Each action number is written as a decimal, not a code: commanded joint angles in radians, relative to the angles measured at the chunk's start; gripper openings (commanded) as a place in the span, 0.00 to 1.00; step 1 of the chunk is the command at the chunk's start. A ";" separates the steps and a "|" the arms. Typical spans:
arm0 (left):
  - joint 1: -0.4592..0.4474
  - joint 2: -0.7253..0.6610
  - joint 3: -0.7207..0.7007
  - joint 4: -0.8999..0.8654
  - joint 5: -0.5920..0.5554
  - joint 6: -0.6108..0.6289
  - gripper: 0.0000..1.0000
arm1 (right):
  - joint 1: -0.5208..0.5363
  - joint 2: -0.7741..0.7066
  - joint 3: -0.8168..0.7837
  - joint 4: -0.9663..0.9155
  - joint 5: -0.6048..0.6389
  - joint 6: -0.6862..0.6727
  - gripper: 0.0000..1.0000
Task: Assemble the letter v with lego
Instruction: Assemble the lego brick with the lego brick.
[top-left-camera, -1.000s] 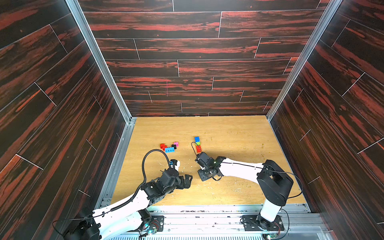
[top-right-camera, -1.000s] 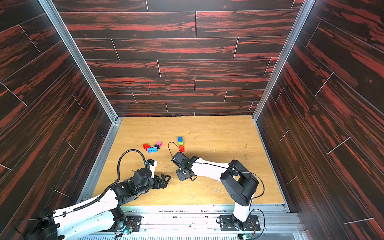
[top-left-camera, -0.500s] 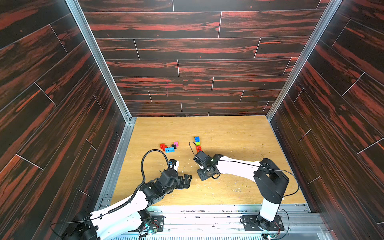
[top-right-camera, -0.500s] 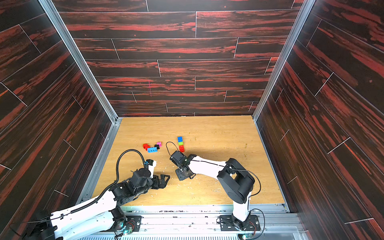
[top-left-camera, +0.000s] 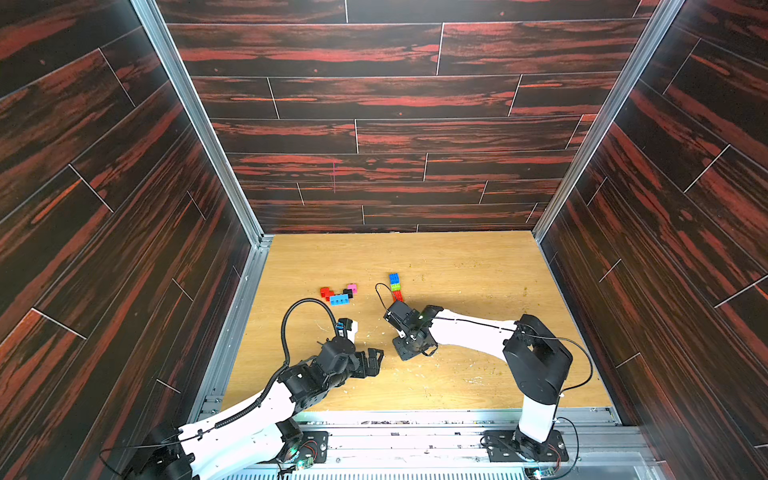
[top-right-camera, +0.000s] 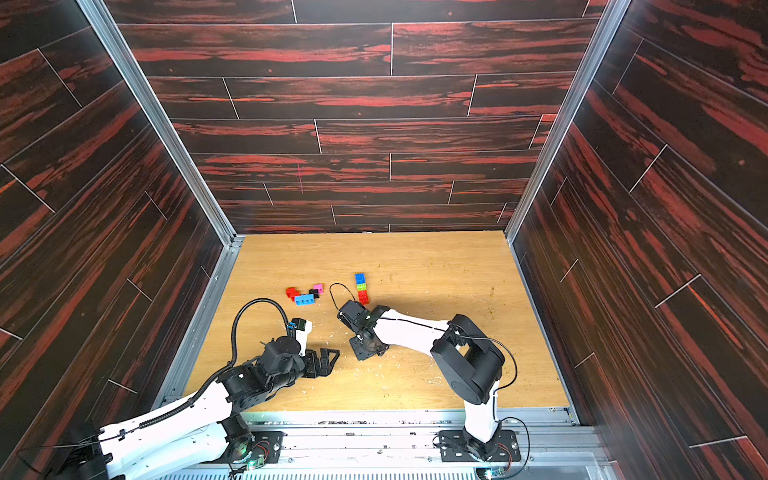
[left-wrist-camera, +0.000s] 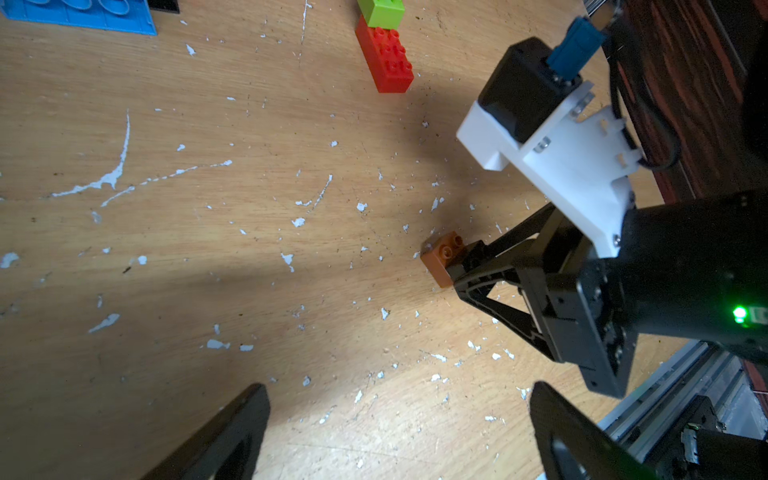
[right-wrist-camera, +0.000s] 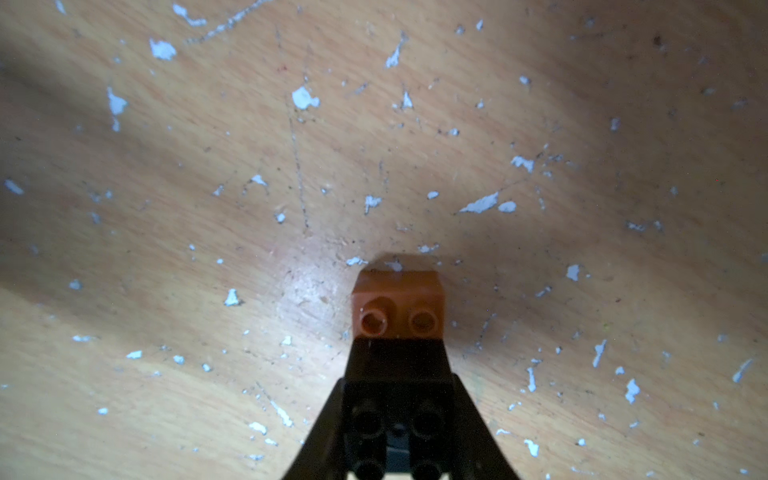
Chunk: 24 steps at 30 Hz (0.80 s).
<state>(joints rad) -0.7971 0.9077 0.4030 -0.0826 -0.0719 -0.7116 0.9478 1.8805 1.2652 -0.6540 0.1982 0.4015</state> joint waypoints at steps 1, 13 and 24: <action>-0.002 -0.019 0.010 -0.014 -0.027 0.000 1.00 | 0.006 0.049 0.009 -0.091 -0.010 0.029 0.33; -0.002 -0.039 0.005 -0.029 -0.043 -0.003 1.00 | 0.006 -0.054 -0.008 0.024 0.085 0.063 0.74; -0.002 -0.066 -0.018 -0.005 -0.093 -0.006 1.00 | 0.023 -0.226 -0.326 0.411 0.131 0.016 0.84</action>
<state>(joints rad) -0.7971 0.8597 0.3992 -0.0956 -0.1295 -0.7155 0.9577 1.6917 0.9798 -0.3733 0.3141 0.4347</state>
